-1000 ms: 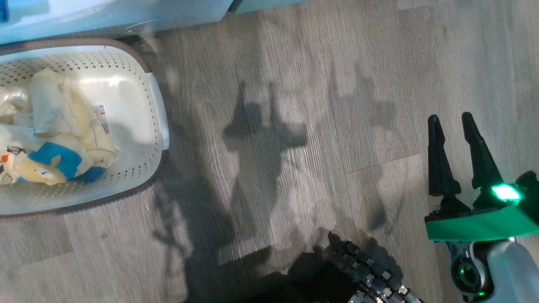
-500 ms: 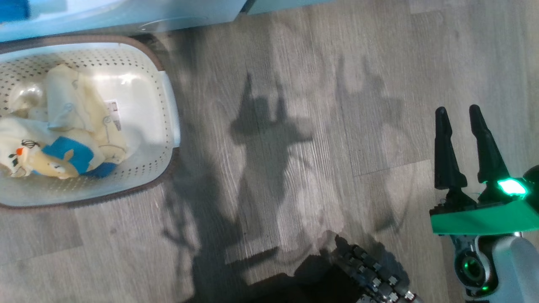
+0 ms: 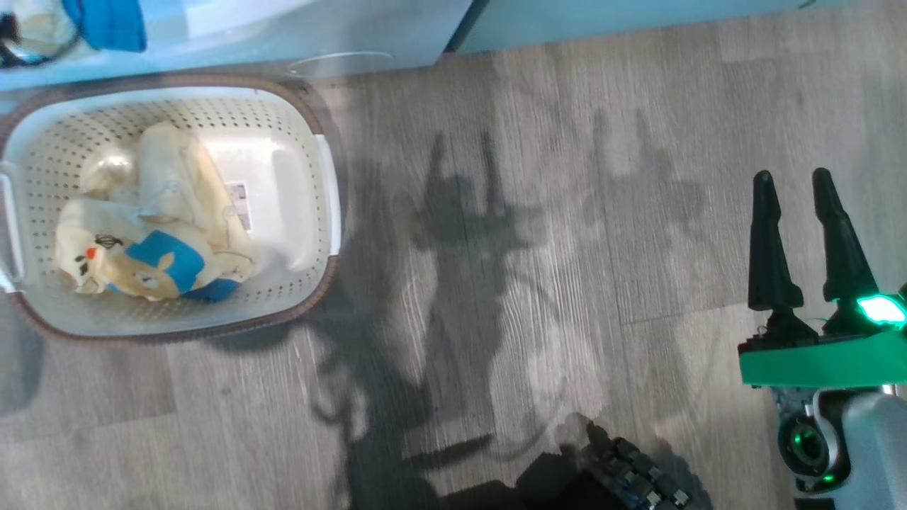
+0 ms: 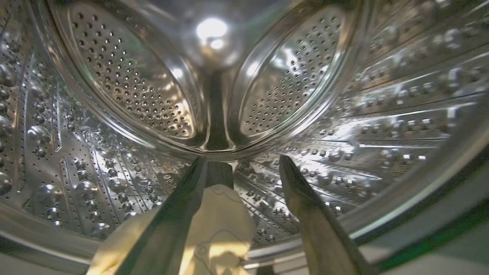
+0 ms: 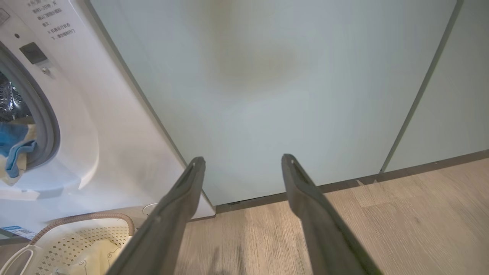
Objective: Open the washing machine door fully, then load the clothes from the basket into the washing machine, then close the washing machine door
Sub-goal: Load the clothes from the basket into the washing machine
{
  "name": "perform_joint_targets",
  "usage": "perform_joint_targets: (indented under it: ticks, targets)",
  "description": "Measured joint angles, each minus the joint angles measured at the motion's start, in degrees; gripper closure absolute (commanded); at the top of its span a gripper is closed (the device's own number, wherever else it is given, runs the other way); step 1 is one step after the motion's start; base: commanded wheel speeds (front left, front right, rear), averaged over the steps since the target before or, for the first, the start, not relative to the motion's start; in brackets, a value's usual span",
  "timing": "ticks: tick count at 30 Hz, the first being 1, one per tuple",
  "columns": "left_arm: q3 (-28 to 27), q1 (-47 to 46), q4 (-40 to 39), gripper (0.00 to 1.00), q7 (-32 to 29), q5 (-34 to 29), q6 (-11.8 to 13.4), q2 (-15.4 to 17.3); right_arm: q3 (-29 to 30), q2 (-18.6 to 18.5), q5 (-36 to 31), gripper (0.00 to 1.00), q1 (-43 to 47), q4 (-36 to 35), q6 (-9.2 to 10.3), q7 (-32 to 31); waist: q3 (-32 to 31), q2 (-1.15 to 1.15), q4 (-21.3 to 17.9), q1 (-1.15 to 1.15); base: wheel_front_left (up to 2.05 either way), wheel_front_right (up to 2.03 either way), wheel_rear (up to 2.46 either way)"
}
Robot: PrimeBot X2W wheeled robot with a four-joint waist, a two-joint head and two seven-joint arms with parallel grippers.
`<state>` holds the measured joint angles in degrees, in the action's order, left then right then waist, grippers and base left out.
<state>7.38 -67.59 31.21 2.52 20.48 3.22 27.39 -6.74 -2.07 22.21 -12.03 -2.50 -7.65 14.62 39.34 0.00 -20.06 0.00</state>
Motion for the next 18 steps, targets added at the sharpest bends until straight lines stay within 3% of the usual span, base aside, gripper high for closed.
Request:
perform_joint_targets:
  ticks: [5,12,18]
  targets:
    - [-0.21,7.72,-8.99,0.0,-0.58,1.27,2.21,-0.36,0.79,0.0,-0.43,0.0,0.12,0.18,0.0,0.01,-1.5,0.0,1.06,0.0,0.0,0.0,0.0]
    - [-1.35,23.14,-22.84,0.0,-0.3,1.3,7.5,-2.04,1.29,-0.01,-1.88,0.0,0.67,0.33,0.0,0.01,-3.67,0.0,2.99,0.0,0.0,0.0,0.0]
    - [-1.52,34.92,-30.11,0.0,2.37,1.29,10.62,-3.93,1.88,-0.01,-3.37,0.0,2.32,0.44,0.0,0.01,-5.62,0.0,4.7,0.0,0.0,0.0,0.0]
